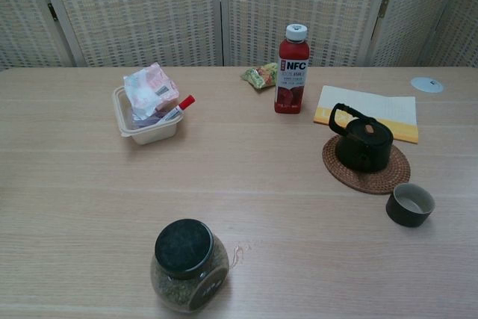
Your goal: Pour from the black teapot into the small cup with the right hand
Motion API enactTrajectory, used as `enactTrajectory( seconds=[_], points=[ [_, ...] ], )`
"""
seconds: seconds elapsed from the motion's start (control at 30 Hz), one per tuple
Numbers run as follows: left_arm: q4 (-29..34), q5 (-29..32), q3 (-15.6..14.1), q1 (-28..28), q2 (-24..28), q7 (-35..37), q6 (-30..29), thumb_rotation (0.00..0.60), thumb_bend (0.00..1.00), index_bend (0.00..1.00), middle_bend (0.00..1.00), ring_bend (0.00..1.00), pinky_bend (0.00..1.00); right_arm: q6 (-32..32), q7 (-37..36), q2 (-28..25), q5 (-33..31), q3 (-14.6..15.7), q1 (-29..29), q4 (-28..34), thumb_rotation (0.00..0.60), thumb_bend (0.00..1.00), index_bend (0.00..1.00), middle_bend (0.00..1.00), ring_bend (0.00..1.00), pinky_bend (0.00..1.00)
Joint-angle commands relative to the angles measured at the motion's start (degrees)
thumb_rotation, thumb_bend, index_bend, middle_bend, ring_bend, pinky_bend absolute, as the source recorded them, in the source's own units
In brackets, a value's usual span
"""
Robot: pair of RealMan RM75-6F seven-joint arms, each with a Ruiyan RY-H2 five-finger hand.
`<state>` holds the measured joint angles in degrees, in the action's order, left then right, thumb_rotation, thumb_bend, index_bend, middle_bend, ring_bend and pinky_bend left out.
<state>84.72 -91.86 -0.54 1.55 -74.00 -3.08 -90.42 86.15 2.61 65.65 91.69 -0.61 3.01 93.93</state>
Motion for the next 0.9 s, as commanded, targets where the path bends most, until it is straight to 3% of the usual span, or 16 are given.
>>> enactTrajectory(
  seconds=[0.03,0.5,0.9],
  points=[
    [-0.1,0.1,0.0,0.0,0.0,0.0,0.1,0.600,0.01,0.00,0.00,0.00,0.00,-0.1,0.0,0.0,0.0,0.0,0.1,0.0,0.504,0.00,0.00,0.00,0.00,0.00],
    [-0.2,0.2,0.1,0.0,-0.1,0.2,0.1,0.600,0.01,0.00,0.00,0.00,0.00,-4.4,1.3,-1.8,-0.6,-0.8,3.0,2.8,0.499,0.00,0.00,0.01,0.00,0.00],
    [-0.6,0.4,-0.1,-0.6,0.0,1.0,-0.6,0.600,0.01,0.00,0.00,0.00,0.00,-20.7,9.3,-4.2,-7.9,-5.6,14.4,10.1,0.497,0.00,0.01,0.11,0.00,0.00]
  ],
)
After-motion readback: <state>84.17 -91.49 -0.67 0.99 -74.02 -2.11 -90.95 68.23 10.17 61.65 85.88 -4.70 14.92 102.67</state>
